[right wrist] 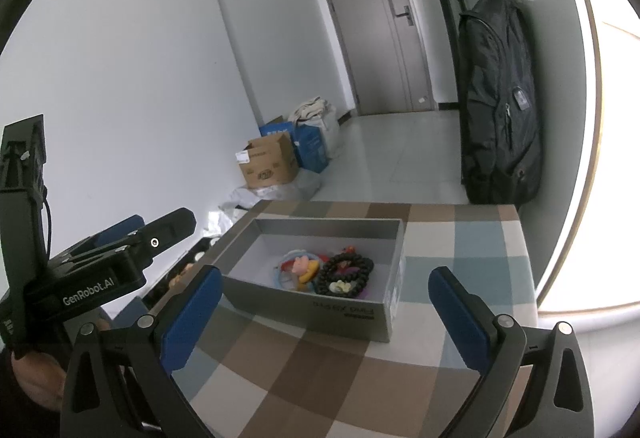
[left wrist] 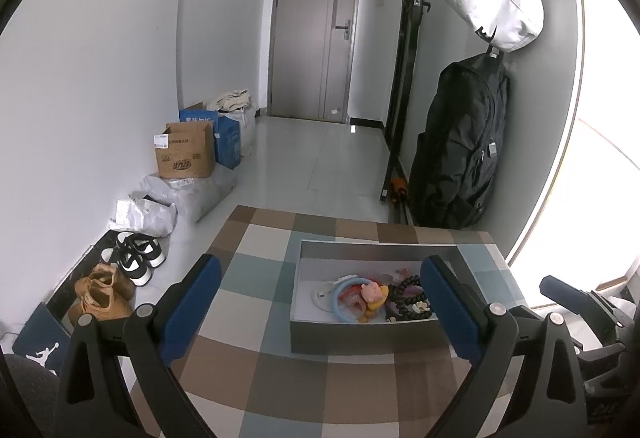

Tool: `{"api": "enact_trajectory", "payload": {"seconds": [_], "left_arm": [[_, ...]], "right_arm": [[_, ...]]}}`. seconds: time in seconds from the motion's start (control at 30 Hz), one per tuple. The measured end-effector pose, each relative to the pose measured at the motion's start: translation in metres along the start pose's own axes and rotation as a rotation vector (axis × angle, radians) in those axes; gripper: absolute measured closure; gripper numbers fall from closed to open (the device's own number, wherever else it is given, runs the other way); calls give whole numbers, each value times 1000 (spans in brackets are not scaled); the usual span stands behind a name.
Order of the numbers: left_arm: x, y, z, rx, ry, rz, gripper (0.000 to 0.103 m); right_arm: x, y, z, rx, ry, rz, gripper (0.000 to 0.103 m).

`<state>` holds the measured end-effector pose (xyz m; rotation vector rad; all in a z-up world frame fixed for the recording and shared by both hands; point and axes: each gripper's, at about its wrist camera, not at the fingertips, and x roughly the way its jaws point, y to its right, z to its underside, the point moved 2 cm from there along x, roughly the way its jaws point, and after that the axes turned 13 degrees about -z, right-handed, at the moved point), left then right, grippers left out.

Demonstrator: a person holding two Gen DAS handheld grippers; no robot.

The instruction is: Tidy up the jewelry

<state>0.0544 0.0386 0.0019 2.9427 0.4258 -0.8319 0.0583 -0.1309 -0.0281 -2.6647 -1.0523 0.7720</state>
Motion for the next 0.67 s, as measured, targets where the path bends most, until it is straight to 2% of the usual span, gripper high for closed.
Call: {"api": "enact_trajectory", "payload": {"seconds": [0.67], "left_arm": [[-4, 1, 1, -7, 15, 17, 6]], "right_arm": [[1, 0, 0, 1, -1, 0, 0]]}}
